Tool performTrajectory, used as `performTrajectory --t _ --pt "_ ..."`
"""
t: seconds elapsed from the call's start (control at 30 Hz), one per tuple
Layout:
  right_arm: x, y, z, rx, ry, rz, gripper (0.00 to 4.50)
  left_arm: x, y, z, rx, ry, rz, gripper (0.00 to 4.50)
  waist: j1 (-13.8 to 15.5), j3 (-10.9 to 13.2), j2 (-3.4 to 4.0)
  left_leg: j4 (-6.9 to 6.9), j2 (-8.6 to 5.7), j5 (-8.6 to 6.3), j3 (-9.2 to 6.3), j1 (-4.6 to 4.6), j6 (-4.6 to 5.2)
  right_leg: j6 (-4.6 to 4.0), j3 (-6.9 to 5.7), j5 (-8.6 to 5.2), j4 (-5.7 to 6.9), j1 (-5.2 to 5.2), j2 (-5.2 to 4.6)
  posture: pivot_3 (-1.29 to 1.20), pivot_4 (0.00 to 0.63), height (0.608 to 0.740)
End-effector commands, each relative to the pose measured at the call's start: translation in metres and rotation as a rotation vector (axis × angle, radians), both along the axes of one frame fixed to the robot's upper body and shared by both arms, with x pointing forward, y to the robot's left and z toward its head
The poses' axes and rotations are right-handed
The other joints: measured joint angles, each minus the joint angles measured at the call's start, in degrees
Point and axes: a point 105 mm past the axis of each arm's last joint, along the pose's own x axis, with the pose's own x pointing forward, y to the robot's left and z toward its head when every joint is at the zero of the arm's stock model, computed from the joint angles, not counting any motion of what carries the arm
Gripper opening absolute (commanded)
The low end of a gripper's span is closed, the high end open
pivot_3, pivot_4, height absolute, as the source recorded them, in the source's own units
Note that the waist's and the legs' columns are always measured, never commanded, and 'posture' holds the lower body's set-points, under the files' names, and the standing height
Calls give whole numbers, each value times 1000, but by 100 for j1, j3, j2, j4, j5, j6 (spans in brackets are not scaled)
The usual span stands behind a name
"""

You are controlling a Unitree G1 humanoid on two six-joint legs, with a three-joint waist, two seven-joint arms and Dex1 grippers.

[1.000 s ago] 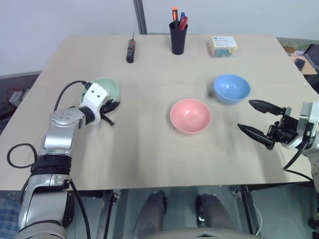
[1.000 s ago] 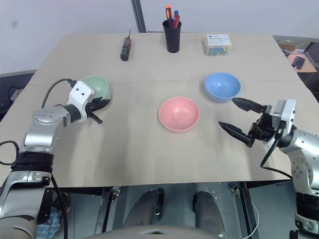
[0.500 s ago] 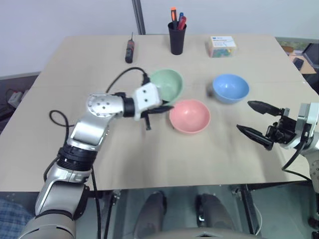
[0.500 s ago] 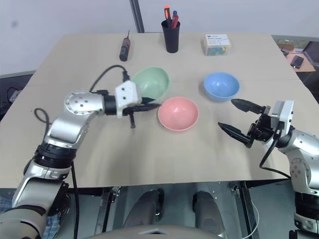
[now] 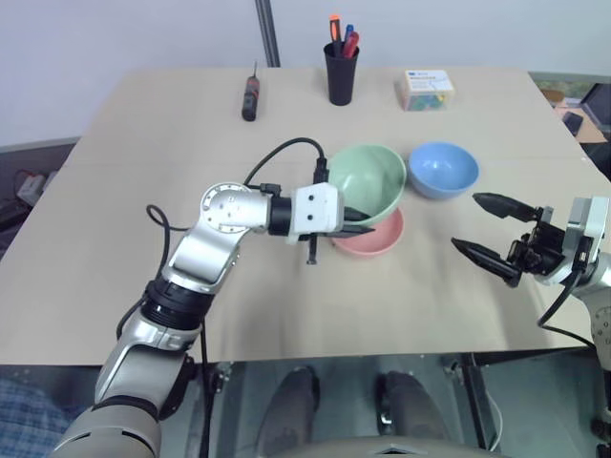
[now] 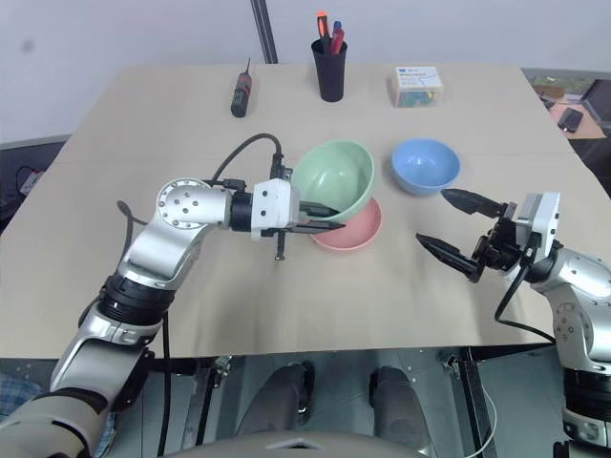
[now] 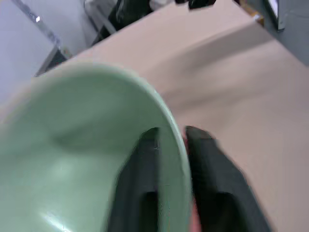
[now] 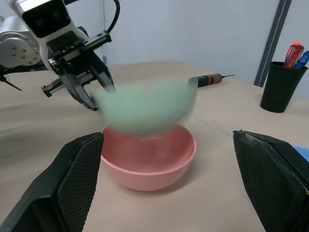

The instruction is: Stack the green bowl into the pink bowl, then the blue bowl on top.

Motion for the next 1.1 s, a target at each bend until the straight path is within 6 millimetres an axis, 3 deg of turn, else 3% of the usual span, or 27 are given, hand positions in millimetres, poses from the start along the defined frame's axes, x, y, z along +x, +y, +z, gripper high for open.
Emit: performTrajectory --t 0.03,0.2,0.33,0.4,0.5,0.67,0.8,1.0,1.1 --pt "-3 2 13 -10 -57 8 4500 3 2 25 -107 -84 8 2221 1 0 0 1 0 0 0 0 0 0 0 0 1 0 0 0 150 740" --pt "1 2 13 -24 -57 -1 4500 12 16 47 -259 -42 73 2221 -3 0 0 5 0 0 -1 -1 0 1 0 0 1 2 0 0 150 740" --pt "14 -1 15 -58 -71 -50 4500 16 49 53 -400 53 164 2221 -35 0 2 7 1 0 0 2 0 1 1 0 4 2 2 0 150 740" --pt "24 -3 16 -82 -81 -90 4500 11 65 47 -434 122 182 2221 -54 0 3 7 2 0 2 5 0 1 5 1 6 1 3 0 150 740" --pt "50 -8 23 -149 -161 -207 4500 -3 97 21 -382 192 223 2221 -139 1 6 6 7 0 5 6 0 0 7 1 6 0 6 0 150 740" --pt "83 -9 17 -290 -154 -268 4500 -7 142 8 -437 207 391 2221 -102 2 4 8 6 0 3 2 0 -2 5 2 5 -1 6 0 150 740" --pt "101 2 6 -378 -133 -221 4500 -16 165 6 -463 184 451 2221 -54 2 4 8 4 0 5 0 0 -4 8 3 2 -1 4 0 150 740" --pt "145 8 -13 -490 -27 -290 4500 -29 174 -5 -491 201 479 2221 -76 4 8 4 7 -1 16 6 0 -10 17 6 0 -3 6 0 150 740" --pt "156 11 -25 -531 32 -294 4500 -31 172 -4 -508 199 478 2221 -91 3 7 3 7 0 17 5 0 -14 19 8 0 -4 6 0 150 740"
